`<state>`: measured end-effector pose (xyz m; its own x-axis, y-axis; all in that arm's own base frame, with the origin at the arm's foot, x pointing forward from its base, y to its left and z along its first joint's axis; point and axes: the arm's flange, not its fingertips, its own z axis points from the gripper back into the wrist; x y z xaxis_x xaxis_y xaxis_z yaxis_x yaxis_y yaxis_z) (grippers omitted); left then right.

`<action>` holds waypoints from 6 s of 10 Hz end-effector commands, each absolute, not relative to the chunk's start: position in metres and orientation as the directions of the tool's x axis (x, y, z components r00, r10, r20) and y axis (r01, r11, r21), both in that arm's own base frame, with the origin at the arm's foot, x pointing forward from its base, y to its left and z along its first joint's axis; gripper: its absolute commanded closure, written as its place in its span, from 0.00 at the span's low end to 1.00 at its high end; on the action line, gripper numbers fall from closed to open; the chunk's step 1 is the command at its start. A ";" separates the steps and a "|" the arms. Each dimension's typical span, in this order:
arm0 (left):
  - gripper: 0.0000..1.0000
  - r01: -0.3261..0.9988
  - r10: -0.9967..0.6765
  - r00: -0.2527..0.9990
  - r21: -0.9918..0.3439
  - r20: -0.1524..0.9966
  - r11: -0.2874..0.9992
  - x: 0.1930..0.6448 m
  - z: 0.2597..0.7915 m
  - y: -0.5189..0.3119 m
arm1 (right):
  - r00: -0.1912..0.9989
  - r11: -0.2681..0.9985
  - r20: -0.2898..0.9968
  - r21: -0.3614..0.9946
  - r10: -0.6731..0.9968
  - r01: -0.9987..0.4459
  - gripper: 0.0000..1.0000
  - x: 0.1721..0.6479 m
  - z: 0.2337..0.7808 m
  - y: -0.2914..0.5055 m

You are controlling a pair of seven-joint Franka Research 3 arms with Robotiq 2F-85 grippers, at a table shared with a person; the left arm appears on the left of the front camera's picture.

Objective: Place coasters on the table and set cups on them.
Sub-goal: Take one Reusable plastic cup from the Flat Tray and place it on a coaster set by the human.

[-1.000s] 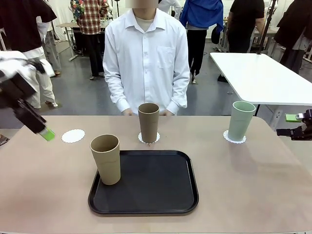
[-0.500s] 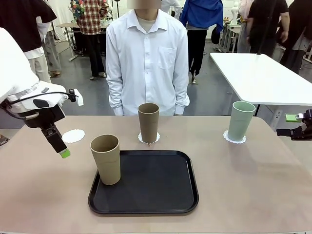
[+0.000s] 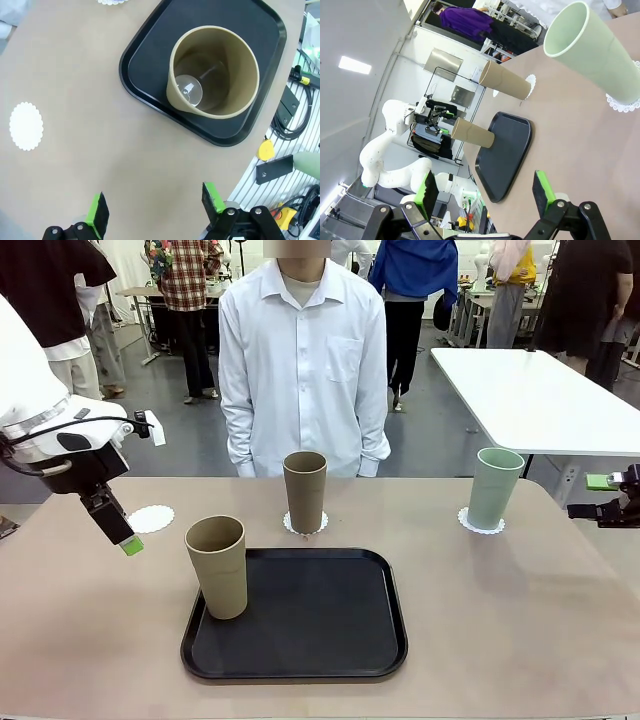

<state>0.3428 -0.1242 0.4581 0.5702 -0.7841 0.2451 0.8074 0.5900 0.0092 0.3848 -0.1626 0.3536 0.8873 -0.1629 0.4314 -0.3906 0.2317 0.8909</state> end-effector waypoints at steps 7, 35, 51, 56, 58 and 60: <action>0.00 0.915 -0.496 0.385 -0.393 0.778 0.094 0.389 0.403 -0.069 | 0.885 0.224 0.436 0.890 -0.161 -0.398 0.00 0.385 0.354 -0.162; 0.00 0.988 -0.268 0.046 -0.083 0.962 -0.130 0.421 0.275 -0.063 | 0.885 0.224 0.436 0.890 -0.161 -0.398 0.00 0.385 0.354 -0.162; 0.00 0.940 -0.188 0.091 -0.147 0.978 -0.309 0.436 0.235 -0.115 | 0.885 0.224 0.436 0.890 -0.161 -0.398 0.00 0.385 0.354 -0.162; 0.00 0.919 -0.223 0.092 -0.169 0.970 -0.357 0.430 0.216 -0.132 | 0.885 0.224 0.436 0.890 -0.161 -0.398 0.00 0.385 0.354 -0.162; 0.00 0.907 -0.229 0.067 -0.155 0.971 -0.392 0.425 0.213 -0.140 | 0.885 0.224 0.436 0.890 -0.161 -0.398 0.00 0.385 0.354 -0.162; 0.00 0.901 -0.225 0.059 -0.149 0.973 -0.408 0.423 0.211 -0.146 | 0.885 0.224 0.436 0.890 -0.161 -0.398 0.00 0.385 0.354 -0.162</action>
<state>0.4229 -0.1436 0.2151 0.1069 -0.2219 0.9692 0.9060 -0.3799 -0.1869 0.3847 -0.1626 0.3536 0.8875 -0.1629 0.4311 -0.3905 0.2310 0.8912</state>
